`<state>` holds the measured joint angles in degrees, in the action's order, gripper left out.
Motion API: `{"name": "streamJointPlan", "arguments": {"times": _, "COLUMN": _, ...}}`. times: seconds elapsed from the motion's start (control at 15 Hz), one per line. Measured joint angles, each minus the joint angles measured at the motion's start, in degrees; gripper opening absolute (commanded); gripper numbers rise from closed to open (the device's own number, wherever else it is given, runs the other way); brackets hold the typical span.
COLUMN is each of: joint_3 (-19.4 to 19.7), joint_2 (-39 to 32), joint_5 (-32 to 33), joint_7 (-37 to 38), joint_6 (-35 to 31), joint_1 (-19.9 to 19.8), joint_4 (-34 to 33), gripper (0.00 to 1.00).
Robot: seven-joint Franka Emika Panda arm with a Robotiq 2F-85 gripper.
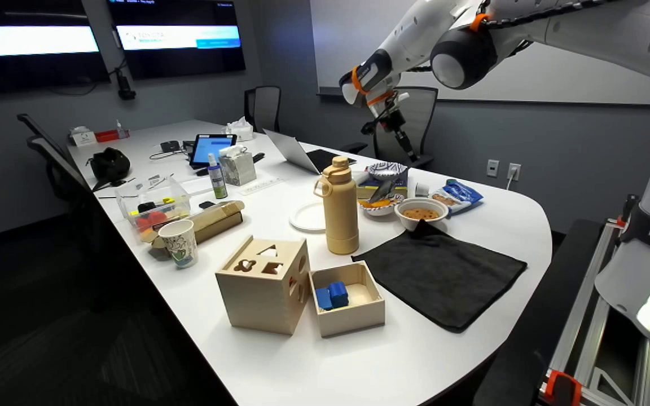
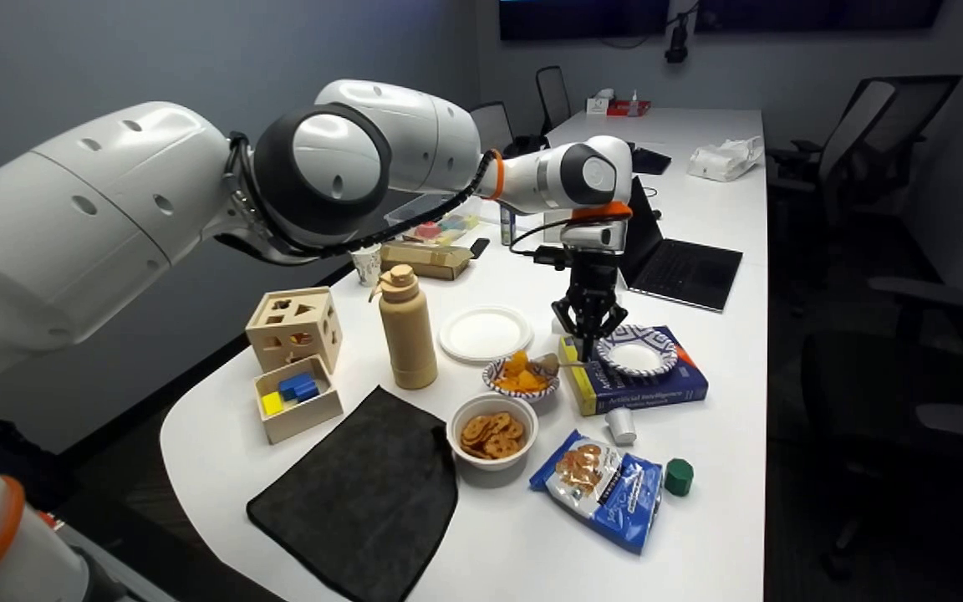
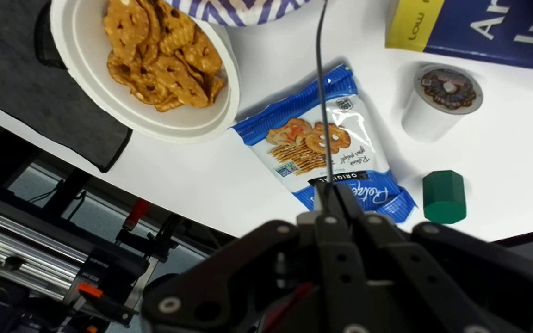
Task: Use the silver spatula to stir the contents of the white plate with blue markings
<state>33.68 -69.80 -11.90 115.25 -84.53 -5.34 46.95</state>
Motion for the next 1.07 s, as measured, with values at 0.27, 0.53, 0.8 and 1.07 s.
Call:
{"name": "streamJointPlan", "arguments": {"times": 0.27, "joint_3": 0.7, "joint_2": -1.0, "joint_5": 1.6, "joint_7": 0.0, "joint_6": 1.0, "joint_1": 0.8, "joint_4": 0.0, "gripper": 0.01}}
{"name": "streamJointPlan", "arguments": {"times": 0.53, "joint_3": -3.6, "joint_2": -1.3, "joint_5": 9.0, "joint_7": -0.5, "joint_6": 4.2, "joint_1": 0.0, "joint_4": -0.4, "gripper": 0.01}}
{"name": "streamJointPlan", "arguments": {"times": 0.8, "joint_3": -8.7, "joint_2": -1.3, "joint_5": 13.6, "joint_7": -2.5, "joint_6": 7.8, "joint_1": -1.8, "joint_4": -1.5, "gripper": 0.01}}
{"name": "streamJointPlan", "arguments": {"times": 1.07, "joint_3": -11.1, "joint_2": -1.1, "joint_5": 13.6, "joint_7": -3.5, "joint_6": 9.1, "joint_1": -3.5, "joint_4": -2.7, "gripper": 0.01}}
